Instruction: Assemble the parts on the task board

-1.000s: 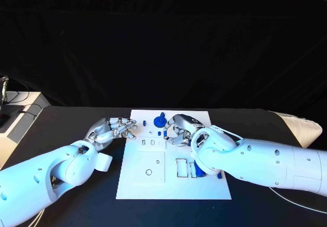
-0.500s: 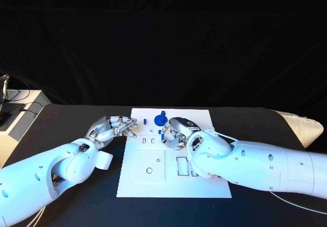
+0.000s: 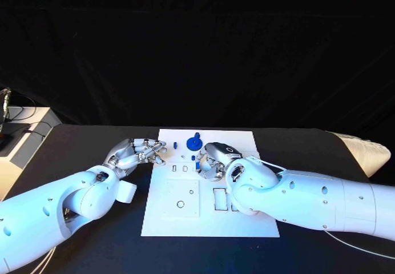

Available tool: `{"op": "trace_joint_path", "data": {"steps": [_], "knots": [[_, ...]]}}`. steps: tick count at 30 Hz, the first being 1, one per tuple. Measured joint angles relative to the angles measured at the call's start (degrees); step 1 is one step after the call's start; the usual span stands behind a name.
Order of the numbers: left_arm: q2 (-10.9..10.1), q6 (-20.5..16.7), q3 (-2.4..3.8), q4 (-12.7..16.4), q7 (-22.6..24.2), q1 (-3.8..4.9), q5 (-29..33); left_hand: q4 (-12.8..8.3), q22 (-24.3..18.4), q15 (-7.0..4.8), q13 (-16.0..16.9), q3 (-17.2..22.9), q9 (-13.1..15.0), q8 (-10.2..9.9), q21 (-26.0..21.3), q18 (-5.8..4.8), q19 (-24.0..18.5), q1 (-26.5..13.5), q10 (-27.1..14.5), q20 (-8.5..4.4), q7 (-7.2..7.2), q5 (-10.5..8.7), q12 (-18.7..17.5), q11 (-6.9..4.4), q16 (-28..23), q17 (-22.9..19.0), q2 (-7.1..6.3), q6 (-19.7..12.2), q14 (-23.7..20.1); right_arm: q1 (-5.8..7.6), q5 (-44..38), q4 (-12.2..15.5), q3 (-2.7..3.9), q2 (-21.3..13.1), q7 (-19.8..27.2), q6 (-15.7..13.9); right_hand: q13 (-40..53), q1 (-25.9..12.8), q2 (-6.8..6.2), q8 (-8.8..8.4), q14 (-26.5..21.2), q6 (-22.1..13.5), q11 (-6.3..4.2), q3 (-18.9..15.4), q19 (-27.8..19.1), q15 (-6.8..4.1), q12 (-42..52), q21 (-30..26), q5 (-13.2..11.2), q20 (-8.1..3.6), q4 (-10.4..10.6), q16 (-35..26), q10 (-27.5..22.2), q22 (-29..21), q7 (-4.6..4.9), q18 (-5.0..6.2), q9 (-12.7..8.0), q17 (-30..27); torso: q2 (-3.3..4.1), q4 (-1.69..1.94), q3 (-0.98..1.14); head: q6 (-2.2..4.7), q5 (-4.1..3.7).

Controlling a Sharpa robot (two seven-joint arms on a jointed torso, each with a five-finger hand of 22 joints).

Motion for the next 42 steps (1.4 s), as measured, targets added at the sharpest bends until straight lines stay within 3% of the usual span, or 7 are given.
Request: {"op": "trace_joint_path", "data": {"steps": [6, 23, 42], "knots": [[-0.2, 0.0, 0.0, 0.0, 0.0, 0.0, 0.0, 0.0, 0.0, 0.0, 0.0, 0.0, 0.0, 0.0, 0.0, 0.0, 0.0, 0.0, 0.0, 0.0, 0.0, 0.0, 0.0, 0.0, 0.0, 0.0, 0.0, 0.0, 0.0, -0.11, -0.2, -0.5, -0.01, 0.2, 0.0, 0.1, 0.0, -0.8, -0.86, 0.12, 0.0, 0.0, 0.0, -0.2, 0.0, 0.0, 0.0, 0.0, 0.0, 0.0, 0.2, 0.0, 0.0, 0.0, 0.0, 0.0, 0.1, 0.0, -0.02, 0.01, 0.07, -0.05, 0.14], [-0.3, 0.1, 0.0, 0.0, -0.1, 0.01, 0.0, 0.0, 0.1, 0.0, 0.0, 0.0, 0.0, 0.0, 0.0, 0.0, 0.0, 0.0, 0.0, 0.0, 0.0, 0.0, 0.0, 0.0, 0.0, 0.1, 0.0, 0.0, 0.0, -0.21, -0.8, -1.7, -0.01, 0.8, 0.2, 0.4, 0.0, -1.3, -1.37, 0.11, 0.0, 0.0, 0.0, -0.6, 0.0, 0.01, 0.0, 0.0, 0.0, 0.0, 0.6, 0.0, 0.0, 0.0, 0.0, 0.0, 0.0, 0.0, 0.04, 0.01, 0.13, -0.43, 0.74], [-0.4, 0.3, 0.01, -0.1, -0.5, 0.01, -0.2, 0.0, 0.1, 0.0, 0.0, 0.0, 0.0, 0.0, 0.0, 0.0, -0.1, 0.0, 0.0, -0.13, 0.0, 0.0, 0.0, 0.0, 0.0, 0.1, 0.0, 0.0, 0.0, -0.22, -1.1, -1.8, -0.01, 0.7, 0.4, 1.4, 0.0, -2.6, -1.97, -1.03, 0.0, -3.1, 0.0, -3.3, 0.0, 0.01, -1.2, -0.8, -1.9, 0.0, 1.1, 0.0, 0.0, 0.0, 0.98, 0.0, -0.6, 0.0, -0.04, -0.03, 0.15, -0.62, 0.7]]}}
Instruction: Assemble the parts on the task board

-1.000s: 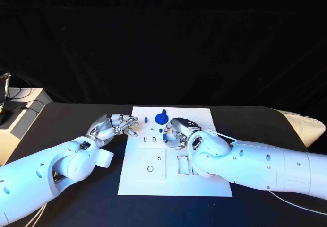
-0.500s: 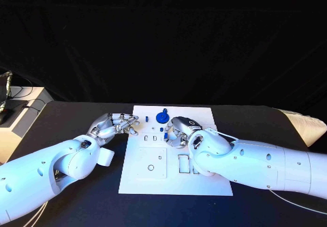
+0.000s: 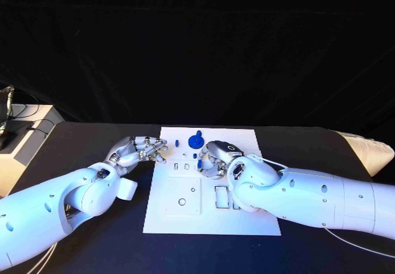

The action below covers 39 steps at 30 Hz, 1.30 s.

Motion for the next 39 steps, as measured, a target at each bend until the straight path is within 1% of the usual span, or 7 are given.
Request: {"op": "trace_joint_path", "data": {"steps": [8, 13, 20, 24, 26, 31, 39], "knots": [[0.0, 0.1, 0.0, 0.0, -0.1, 0.0, -0.1, 0.0, 0.0, 0.0, 0.0, 0.0, 0.0, 0.0, 0.2, 0.0, -0.3, 0.0, 0.0, 0.12, 0.0, 0.0, 0.0, 0.0, 0.0, 0.0, 0.0, 0.0, 0.0, 0.0, 0.0, 0.6, 0.0, -0.4, 0.3, -0.2, 0.0, 0.0, 0.0, -1.34, 0.1, -2.4, 0.74, -2.4, 0.0, 0.53, -1.4, -0.9, -1.0, 0.0, 0.4, 0.0, 0.1, 0.0, 0.54, 0.0, -0.5, 0.0, 0.0, 0.0, 0.02, -0.09, 0.09], [0.1, 0.1, 0.0, -0.1, -0.2, 0.0, -0.6, 0.1, 0.3, 0.08, 0.1, -0.4, -0.4, -1.8, 0.7, 0.0, -0.5, -1.3, -0.5, 0.34, -0.96, 0.0, 0.0, -0.6, 0.4, 0.4, -1.26, -3.2, -0.1, -0.01, -0.1, 1.4, 0.0, -1.3, 0.7, -1.8, 0.0, 4.3, 1.49, -4.29, 0.0, -6.8, 2.23, -13.4, 0.0, 1.86, -2.8, -1.2, -4.3, 1.46, 5.1, 0.1, 0.2, 0.0, 2.08, 0.0, -1.7, 0.0, 0.0, 0.02, -0.01, 0.09, 0.09], [0.4, 0.1, 0.05, -0.1, -1.4, 0.02, -3.7, 1.2, 2.5, -1.32, 3.1, -3.4, 0.8, 0.7, 5.1, 0.0, 1.6, -3.2, 4.4, -1.08, -1.15, 0.0, 4.5, -1.7, 8.0, 5.5, -2.59, -1.3, 3.8, 0.06, 1.9, 3.2, 0.44, -3.9, 3.4, -5.9, 0.0, 4.7, 2.2, -3.17, 0.0, -4.6, 2.29, -14.9, 0.0, 1.86, -1.9, -1.2, -4.4, 1.46, 5.7, 0.2, 0.2, 0.0, 1.63, 0.0, -1.5, 0.0, -0.02, -0.01, -0.01, 0.27, 0.25], [1.1, 0.1, 0.25, -0.3, -3.4, 0.08, -6.1, 2.3, 6.7, -2.69, 13.4, -6.6, 4.5, 6.8, 11.9, -0.01, 2.3, -8.4, 3.1, -1.96, -2.67, 0.8, 17.6, -3.17, 19.6, 13.4, -1.7, -2.1, 4.6, 0.35, 4.2, 4.9, 0.92, -5.9, 6.4, -8.2, 0.0, 4.6, 2.84, -1.04, 0.0, -3.1, 1.62, -14.6, 0.0, 1.79, -1.3, -0.8, -3.9, 1.45, 5.4, 0.2, 0.2, 0.0, 0.73, 0.0, -0.8, 0.0, 0.0, -0.07, -0.04, 0.27, 0.26], [1.7, 0.1, 0.54, -0.6, -4.9, 0.19, -7.6, 2.2, 9.9, -3.31, 20.9, -7.2, 7.5, 11.4, 16.8, -0.01, 2.3, -9.4, 0.6, -2.67, -3.33, 0.81, 27.4, -3.81, 31.2, 23.5, -1.63, -3.2, 9.2, 0.65, 5.9, 5.8, 1.24, -7.0, 8.2, -9.2, 0.0, 4.4, 3.02, -0.15, -0.1, -2.7, 1.47, -14.1, 0.0, 1.35, -1.1, -0.8, -3.2, 1.37, 5.5, 0.2, 0.1, 0.0, 0.55, 0.0, -0.5, 0.0, 0.01, -0.1, -0.04, 0.27, 0.26], [3.2, 0.1, 0.94, -2.0, -8.9, 1.65, -11.7, 2.2, 33.3, -4.24, 33.1, -7.4, 13.2, 20.0, 36.4, -2.34, 10.1, -10.7, -3.5, -3.71, -4.27, 0.81, 44.8, -4.71, 48.8, 40.7, -1.75, -6.2, 18.2, 1.31, 10.4, 7.4, 1.93, -9.2, 12.4, -10.8, 0.0, 4.5, 4.23, 1.78, -0.1, -1.9, 1.01, -12.6, 0.0, 0.94, -0.6, -0.8, -2.2, 0.97, 5.4, 0.2, 0.2, 0.0, 0.13, 0.0, 0.5, 0.0, -0.01, -0.24, 0.03, 0.27, 0.1], [6.5, 0.5, 0.99, -4.2, -17.0, 4.86, -20.6, 2.4, 52.6, -4.81, 52.2, -4.8, 16.3, 24.4, 48.9, -4.97, 18.7, -9.5, 4.8, -4.48, -5.0, 0.81, 63.0, -5.82, 56.1, 41.8, -1.11, -6.9, 19.3, 3.53, 23.9, 6.1, 2.41, -11.8, 19.9, -12.3, 0.0, 4.8, 4.91, 3.16, 0.1, -1.9, 0.8, -10.0, 0.0, 0.7, -1.5, -5.8, 0.5, 0.57, 5.0, -0.4, 0.0, 0.0, 0.13, 0.0, 2.1, 0.0, -0.15, -0.37, 0.24, 0.73, -0.09]]}}
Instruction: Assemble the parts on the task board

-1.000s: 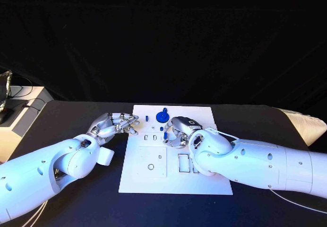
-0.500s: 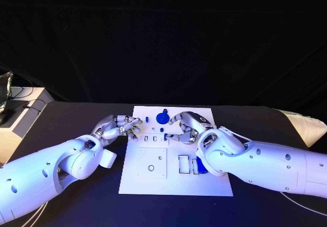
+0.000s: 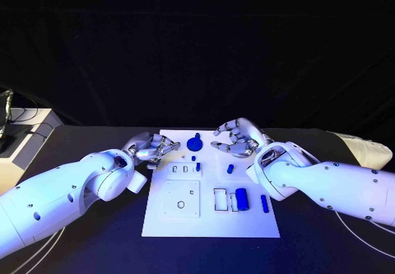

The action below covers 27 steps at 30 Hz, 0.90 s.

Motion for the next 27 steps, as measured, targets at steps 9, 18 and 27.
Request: {"op": "trace_joint_path", "data": {"steps": [9, 18, 27], "knots": [[3.7, 3.1, -0.73, -2.9, -10.5, 3.46, -7.7, 0.3, 2.7, -0.02, 2.2, 1.1, 0.0, 0.0, 1.6, -0.08, 1.0, -1.9, 1.1, 0.12, -0.12, 0.0, 1.9, 0.23, 0.9, 0.0, -0.35, -0.5, 0.0, 2.14, 11.7, -4.0, 0.16, -0.4, 3.7, -0.4, 0.0, 0.0, 0.0, 0.84, -0.2, -0.9, 0.0, 2.2, 0.0, -0.2, 0.0, 0.0, 3.8, -0.39, -0.1, 0.0, 0.0, 0.0, -0.15, 0.0, 1.1, 0.0, -0.54, -0.57, 0.81, 0.77, 0.42], [9.0, 9.1, -3.74, -7.0, -20.9, 7.05, -13.8, 0.0, 7.7, -0.46, 6.7, 2.9, 0.5, 0.3, 4.0, -0.89, 3.9, -3.7, 4.1, -0.39, -0.85, 0.37, 5.3, -0.43, 2.2, 0.0, 0.31, 0.2, 0.0, 3.32, 15.3, -7.4, 0.17, 0.3, 3.6, 1.8, 0.0, -0.5, -0.56, 0.84, -0.2, -1.7, 0.0, 2.8, 0.0, -0.2, 0.0, 0.0, 4.9, -0.39, -0.3, 0.0, 0.0, 0.0, -0.02, 0.0, 1.6, 0.0, -1.08, -0.68, 1.47, 0.27, 0.85], [14.3, 15.5, -5.0, -11.2, -27.4, 8.6, -19.0, 0.3, 7.9, -0.54, 7.4, 7.3, 1.2, 0.9, 4.2, -1.77, 3.9, -7.0, 4.1, -0.41, -0.84, 0.45, 5.5, -0.43, 2.2, 0.0, -2.22, 0.2, 0.1, 3.78, 16.6, -11.6, 0.18, 2.2, 2.7, 4.1, 0.0, -0.3, -1.41, 1.09, -0.2, -2.3, 0.0, 4.5, 0.0, -0.19, 0.0, -0.6, 7.3, -0.39, -0.8, 0.0, 0.0, 0.0, 0.04, 0.0, 2.4, 0.0, -1.62, -0.62, 2.0, -0.18, 1.0]]}}
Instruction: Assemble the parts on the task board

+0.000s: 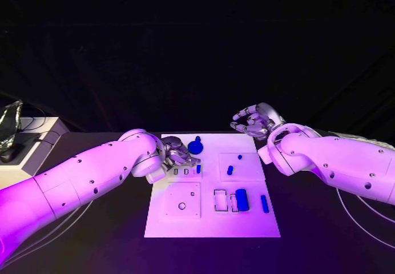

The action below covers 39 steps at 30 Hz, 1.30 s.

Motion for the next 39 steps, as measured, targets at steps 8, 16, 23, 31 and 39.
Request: {"op": "trace_joint_path", "data": {"steps": [8, 16, 23, 31, 39], "knots": [[2.3, 4.3, -0.6, -2.1, -2.4, 0.71, -2.1, 0.0, 0.0, 0.01, -0.4, -1.9, 1.0, 1.1, 0.0, 0.0, 0.0, -1.8, 0.0, 0.0, -0.3, 0.0, 0.0, 0.0, 0.2, 0.0, 0.37, 0.3, 0.0, 0.07, 0.3, -1.9, -0.01, 1.3, 0.2, 0.2, 0.0, 0.0, -0.05, 0.0, 0.0, -0.2, 0.0, 0.5, 0.0, 0.0, 0.0, 0.0, 0.7, 0.0, -0.2, 0.0, 0.0, 0.0, 0.18, 0.0, 0.2, 0.0, -0.27, -0.49, 0.4, -0.31, 0.37], [3.2, 6.1, -0.68, -3.4, -3.6, 0.89, -2.9, 0.1, 0.0, -0.2, -0.1, -10.6, 4.0, 2.7, 0.2, 0.01, 0.3, -4.8, 0.3, -0.3, -0.62, -0.25, 0.0, -0.3, 0.2, 0.0, 2.56, 0.0, -0.2, 0.07, 0.4, -2.4, -0.04, 1.6, 0.3, 0.2, 0.0, 0.4, -0.37, 0.0, 0.0, -0.2, 0.0, 1.0, 0.0, 0.0, 0.0, 0.0, 1.0, 0.01, -0.7, 0.0, 0.0, 0.0, 0.18, 0.0, 0.4, 0.0, -0.46, -0.91, 0.68, -0.49, 0.68], [3.6, 7.3, -0.7, -4.0, -4.3, 0.91, -3.0, 0.1, 0.0, -0.4, 0.1, -11.9, 4.8, 3.4, 0.2, 0.01, 0.3, -4.5, 0.3, -0.3, -0.61, -0.26, 0.0, -0.3, 0.2, 0.0, 2.91, 0.0, 0.0, 0.06, 0.4, -2.5, -0.05, 1.6, 0.3, 0.2, 0.0, 0.4, -0.37, 0.0, 0.0, -0.2, 0.0, 1.2, 0.0, 0.0, 0.0, 0.0, 1.0, 0.01, -0.5, 0.0, 0.0, 0.0, 0.18, 0.0, 0.4, 0.0, -0.47, -0.94, 0.68, -0.67, 0.84], [3.9, 8.3, -0.71, -4.8, -4.7, 0.91, -2.5, 0.1, 0.0, -0.39, -0.3, -11.9, 5.7, 3.6, 0.4, 0.01, 0.3, -3.4, 0.0, -0.3, -0.82, -0.25, 0.0, -0.63, 0.2, 0.0, 4.45, -0.2, 0.0, 0.04, 0.5, -2.5, -0.06, 1.6, 0.3, 0.4, 0.0, 0.4, -0.37, 0.21, 0.0, -0.2, 0.0, 1.3, 0.0, 0.01, 0.0, 0.0, 1.2, 0.01, -0.7, 0.0, 0.0, 0.0, 0.18, 0.0, 0.5, 0.0, -0.43, -0.99, 0.63, -0.74, 0.96], [4.2, 8.7, -0.7, -5.5, -4.7, 0.93, -1.5, 0.0, 0.0, -0.6, -0.7, -9.8, 6.6, 3.9, 0.4, 0.01, 0.3, -1.8, -0.2, -0.3, -0.89, -0.25, -0.3, -0.83, 0.2, 0.0, 5.51, -0.3, -0.2, 0.0, 0.6, -2.6, -0.09, 1.6, 0.3, 0.7, 0.0, 0.4, -0.37, 0.21, 0.0, -0.2, 0.0, 1.5, 0.0, 0.01, 0.0, -0.2, 1.2, 0.01, -0.8, 0.0, 0.0, 0.0, 0.18, 0.0, 0.5, 0.0, -0.35, -1.04, 0.54, -0.76, 0.93]]}}
